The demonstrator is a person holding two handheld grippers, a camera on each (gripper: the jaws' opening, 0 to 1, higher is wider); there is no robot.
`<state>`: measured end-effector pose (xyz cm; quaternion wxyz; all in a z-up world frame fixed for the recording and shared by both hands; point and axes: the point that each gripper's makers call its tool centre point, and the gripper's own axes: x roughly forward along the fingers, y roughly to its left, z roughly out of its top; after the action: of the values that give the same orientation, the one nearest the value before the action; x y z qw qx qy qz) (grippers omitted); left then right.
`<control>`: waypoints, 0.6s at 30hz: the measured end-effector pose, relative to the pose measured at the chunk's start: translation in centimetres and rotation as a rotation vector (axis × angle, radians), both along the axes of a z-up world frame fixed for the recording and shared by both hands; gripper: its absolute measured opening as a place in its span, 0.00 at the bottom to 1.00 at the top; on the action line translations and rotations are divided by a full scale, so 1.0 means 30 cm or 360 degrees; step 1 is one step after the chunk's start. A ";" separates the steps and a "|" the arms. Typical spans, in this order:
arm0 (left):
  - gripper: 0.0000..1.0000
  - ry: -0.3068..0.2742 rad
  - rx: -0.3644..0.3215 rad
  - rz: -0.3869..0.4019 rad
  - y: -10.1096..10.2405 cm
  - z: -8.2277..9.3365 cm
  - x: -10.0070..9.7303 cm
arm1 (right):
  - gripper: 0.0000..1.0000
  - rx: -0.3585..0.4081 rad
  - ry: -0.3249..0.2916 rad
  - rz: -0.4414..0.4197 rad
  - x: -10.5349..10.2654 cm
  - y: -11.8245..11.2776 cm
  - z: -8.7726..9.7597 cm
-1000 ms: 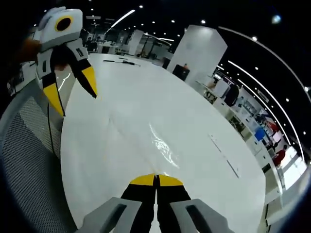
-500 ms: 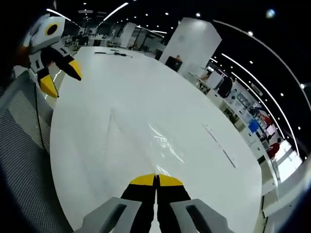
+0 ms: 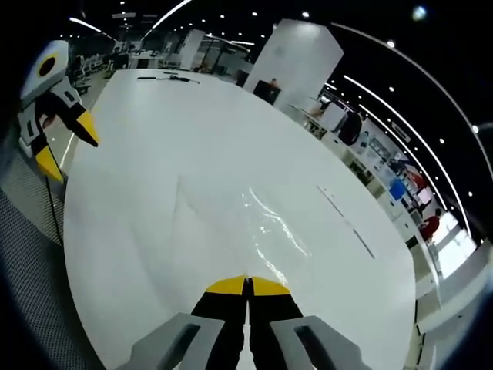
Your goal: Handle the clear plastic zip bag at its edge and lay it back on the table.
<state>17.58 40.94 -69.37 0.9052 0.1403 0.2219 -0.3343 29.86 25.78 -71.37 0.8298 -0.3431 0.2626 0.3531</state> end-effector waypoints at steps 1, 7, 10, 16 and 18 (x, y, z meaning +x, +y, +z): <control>0.33 0.0001 0.0008 -0.0006 0.002 -0.005 -0.001 | 0.00 0.0012 0.0017 0.0011 -0.003 0.010 -0.007; 0.33 -0.0003 0.0019 -0.0048 -0.004 -0.014 -0.008 | 0.00 0.0026 0.0067 0.0079 -0.019 0.051 -0.059; 0.33 -0.0006 -0.0004 -0.0050 -0.008 -0.010 -0.009 | 0.00 0.0050 0.0106 0.0098 -0.033 0.066 -0.080; 0.36 -0.0051 -0.0022 -0.0107 -0.027 0.001 -0.013 | 0.03 0.0146 0.0188 0.0100 -0.044 0.103 -0.093; 0.38 -0.0048 -0.0057 -0.0105 -0.031 0.009 -0.014 | 0.04 0.0214 0.0219 0.0098 -0.044 0.125 -0.094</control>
<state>17.17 40.00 -69.11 0.8993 0.1363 0.1973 -0.3657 28.53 29.53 -74.19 0.8197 -0.2694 0.2842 0.4179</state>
